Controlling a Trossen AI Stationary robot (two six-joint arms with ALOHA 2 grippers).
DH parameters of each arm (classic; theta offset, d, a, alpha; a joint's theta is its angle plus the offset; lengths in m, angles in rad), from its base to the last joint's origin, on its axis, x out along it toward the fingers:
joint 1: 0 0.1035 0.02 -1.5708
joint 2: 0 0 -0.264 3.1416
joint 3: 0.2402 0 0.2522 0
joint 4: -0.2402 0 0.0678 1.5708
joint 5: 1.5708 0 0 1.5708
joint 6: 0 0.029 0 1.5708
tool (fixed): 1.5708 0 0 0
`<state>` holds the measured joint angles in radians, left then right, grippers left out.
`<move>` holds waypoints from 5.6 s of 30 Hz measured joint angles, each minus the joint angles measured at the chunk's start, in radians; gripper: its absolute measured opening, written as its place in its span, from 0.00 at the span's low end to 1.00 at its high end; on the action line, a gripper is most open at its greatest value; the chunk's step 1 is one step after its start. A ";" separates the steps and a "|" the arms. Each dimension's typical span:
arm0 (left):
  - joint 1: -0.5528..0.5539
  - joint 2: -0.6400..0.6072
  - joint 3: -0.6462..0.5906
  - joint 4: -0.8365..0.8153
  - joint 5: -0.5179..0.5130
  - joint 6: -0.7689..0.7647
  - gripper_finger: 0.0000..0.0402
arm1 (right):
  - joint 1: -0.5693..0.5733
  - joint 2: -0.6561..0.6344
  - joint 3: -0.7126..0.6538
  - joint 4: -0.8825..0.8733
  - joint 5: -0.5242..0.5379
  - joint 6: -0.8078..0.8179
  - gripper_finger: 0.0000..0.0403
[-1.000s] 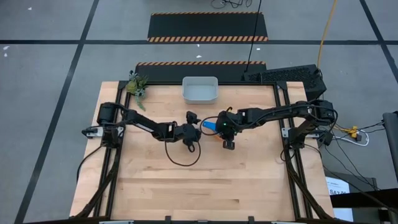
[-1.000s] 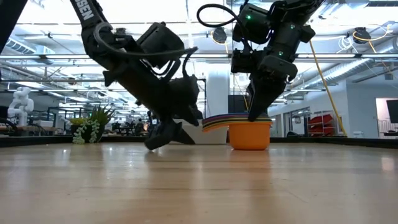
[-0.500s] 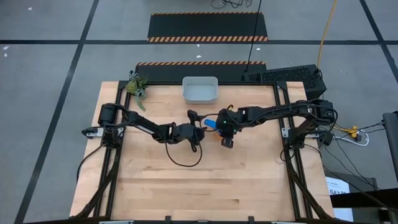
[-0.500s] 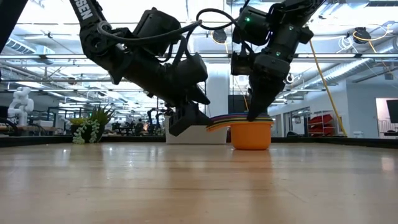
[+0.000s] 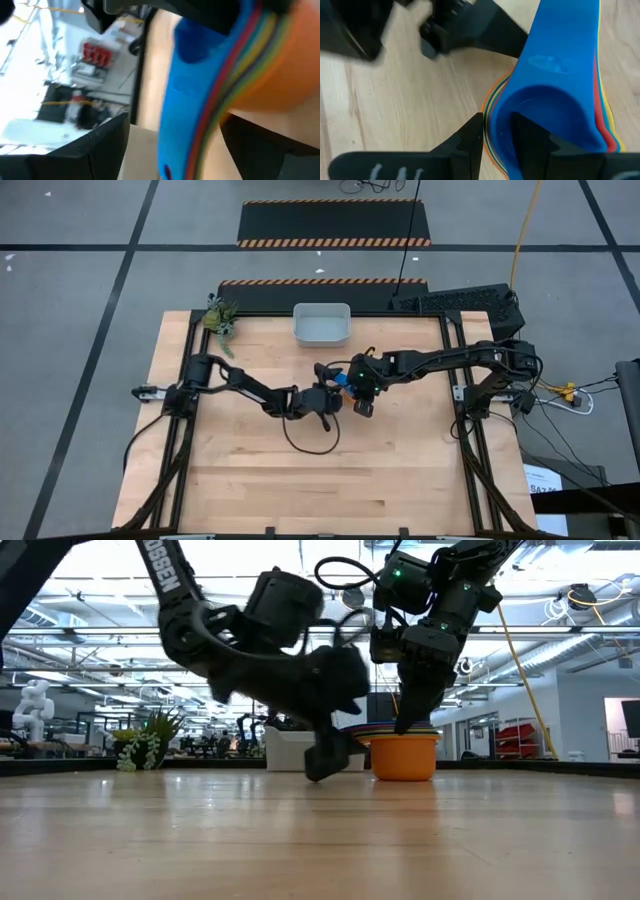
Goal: Nest measuring cups in basket
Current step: Put the stack of measuring cups into the gray bin
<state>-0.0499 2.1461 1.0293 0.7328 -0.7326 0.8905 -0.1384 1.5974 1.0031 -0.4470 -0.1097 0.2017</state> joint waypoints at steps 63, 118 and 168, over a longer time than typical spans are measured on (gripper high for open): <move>0.071 -0.326 0.055 -0.578 -0.076 -0.234 0.21 | 0.238 -0.499 -0.321 0.064 0.764 -0.152 0.60; 0.000 -0.509 0.056 -0.994 0.262 -0.552 0.21 | 0.182 -0.302 -0.258 0.709 0.228 -0.462 0.69; -0.015 -0.509 0.057 -0.948 0.283 -0.505 0.29 | 0.062 -0.220 -0.134 0.557 -0.156 -0.505 0.34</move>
<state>-0.0654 1.6367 1.0866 -0.2150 -0.4496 0.3857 -0.0765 1.3769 0.8692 0.1103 -0.2654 -0.3032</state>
